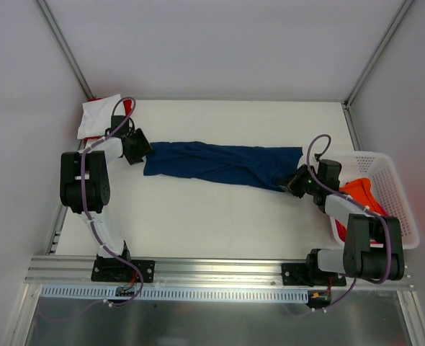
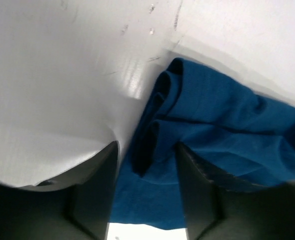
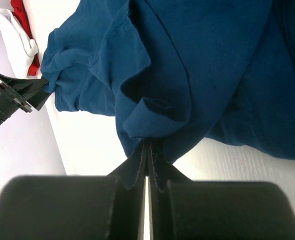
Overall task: Fold and stack the t-shirts
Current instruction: Fold the tshirt
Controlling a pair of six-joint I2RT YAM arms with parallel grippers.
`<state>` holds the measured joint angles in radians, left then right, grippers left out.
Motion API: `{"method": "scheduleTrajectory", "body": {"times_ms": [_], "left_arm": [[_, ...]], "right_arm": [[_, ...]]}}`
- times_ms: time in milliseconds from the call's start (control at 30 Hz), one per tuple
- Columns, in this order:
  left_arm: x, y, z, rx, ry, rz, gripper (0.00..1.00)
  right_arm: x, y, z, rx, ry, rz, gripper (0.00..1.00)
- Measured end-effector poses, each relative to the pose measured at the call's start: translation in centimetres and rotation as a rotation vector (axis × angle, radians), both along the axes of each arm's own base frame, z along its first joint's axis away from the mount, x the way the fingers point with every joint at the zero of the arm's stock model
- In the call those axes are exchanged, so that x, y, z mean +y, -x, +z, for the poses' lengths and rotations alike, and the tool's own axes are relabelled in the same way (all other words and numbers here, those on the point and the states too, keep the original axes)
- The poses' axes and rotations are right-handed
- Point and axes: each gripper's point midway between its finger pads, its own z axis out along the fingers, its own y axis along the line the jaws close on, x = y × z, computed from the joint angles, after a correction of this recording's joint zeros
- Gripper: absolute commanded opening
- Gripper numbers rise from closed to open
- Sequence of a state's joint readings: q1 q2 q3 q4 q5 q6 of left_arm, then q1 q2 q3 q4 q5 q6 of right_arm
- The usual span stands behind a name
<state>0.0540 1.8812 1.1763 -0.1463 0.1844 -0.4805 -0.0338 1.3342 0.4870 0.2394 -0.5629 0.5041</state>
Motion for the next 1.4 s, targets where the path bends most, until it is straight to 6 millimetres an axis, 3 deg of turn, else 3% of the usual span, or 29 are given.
{"method": "scheduleTrajectory", "body": {"times_ms": [67, 100, 133, 167, 267, 433, 533, 667, 800, 867, 900, 933, 967, 1033, 1200, 1300, 1400], "left_arm": [[0.2, 0.1, -0.1, 0.008, -0.009, 0.013, 0.74], [0.4, 0.0, 0.0, 0.003, -0.015, 0.016, 0.80], [0.6, -0.2, 0.2, -0.003, -0.028, 0.023, 0.82], [0.7, -0.4, 0.2, -0.006, -0.031, 0.027, 0.82], [1.2, -0.4, 0.3, -0.007, -0.056, 0.045, 0.83], [2.2, 0.3, 0.9, -0.004, -0.104, 0.079, 0.83], [2.6, 0.6, 3.3, -0.049, -0.132, 0.096, 0.82], [1.5, 0.4, 9.5, -0.202, -0.162, 0.078, 0.83], [-2.3, 1.2, 15.9, -0.371, -0.160, -0.012, 0.83], [-4.2, 2.1, 18.7, -0.444, -0.147, -0.055, 0.83], [-5.0, 2.6, 19.9, -0.477, -0.138, -0.073, 0.83], [-5.5, 3.2, 20.9, -0.508, -0.130, -0.086, 0.83], [-5.8, 3.8, 21.6, -0.529, -0.125, -0.092, 0.83], [-6.3, 5.5, 22.6, -0.566, -0.115, -0.109, 0.84], [-6.6, 9.1, 23.1, -0.613, -0.084, -0.140, 0.84], [-7.2, 10.6, 22.6, -0.617, -0.054, -0.169, 0.84], [-7.7, 11.9, 20.9, -0.590, -0.037, -0.196, 0.83]], "right_arm": [[-0.1, 0.2, 0.1, -0.010, 0.006, -0.003, 0.15], [-0.1, 0.3, 0.1, -0.012, 0.008, -0.005, 0.41], [-0.1, 0.4, 0.1, -0.013, 0.009, -0.008, 0.56], [-0.2, 0.5, 0.0, -0.014, 0.014, -0.008, 0.77], [-0.3, 0.9, -0.5, -0.011, 0.028, -0.005, 0.98], [-0.3, 1.6, -1.3, 0.009, 0.034, -0.001, 0.99], [-0.3, 1.6, -0.9, -0.001, 0.035, -0.001, 1.00], [-0.2, 1.8, 0.8, -0.042, 0.041, 0.004, 0.99], [-0.1, 1.5, 4.5, -0.121, 0.062, 0.010, 1.00], [-0.3, 1.3, 6.8, -0.177, 0.076, 0.005, 0.99], [-0.4, 1.2, 7.8, -0.202, 0.083, 0.003, 0.93], [-0.4, 1.2, 8.8, -0.228, 0.090, 0.001, 0.77], [-0.5, 1.2, 9.5, -0.253, 0.102, 0.000, 0.32], [-0.8, 1.6, 10.1, -0.273, 0.117, -0.009, 0.03], [-1.3, 2.2, 8.7, -0.221, 0.137, -0.039, 0.01], [-1.5, 2.7, 6.2, -0.158, 0.138, -0.054, 0.00], [-1.5, 2.7, 3.4, -0.073, 0.132, -0.056, 0.00]]}}
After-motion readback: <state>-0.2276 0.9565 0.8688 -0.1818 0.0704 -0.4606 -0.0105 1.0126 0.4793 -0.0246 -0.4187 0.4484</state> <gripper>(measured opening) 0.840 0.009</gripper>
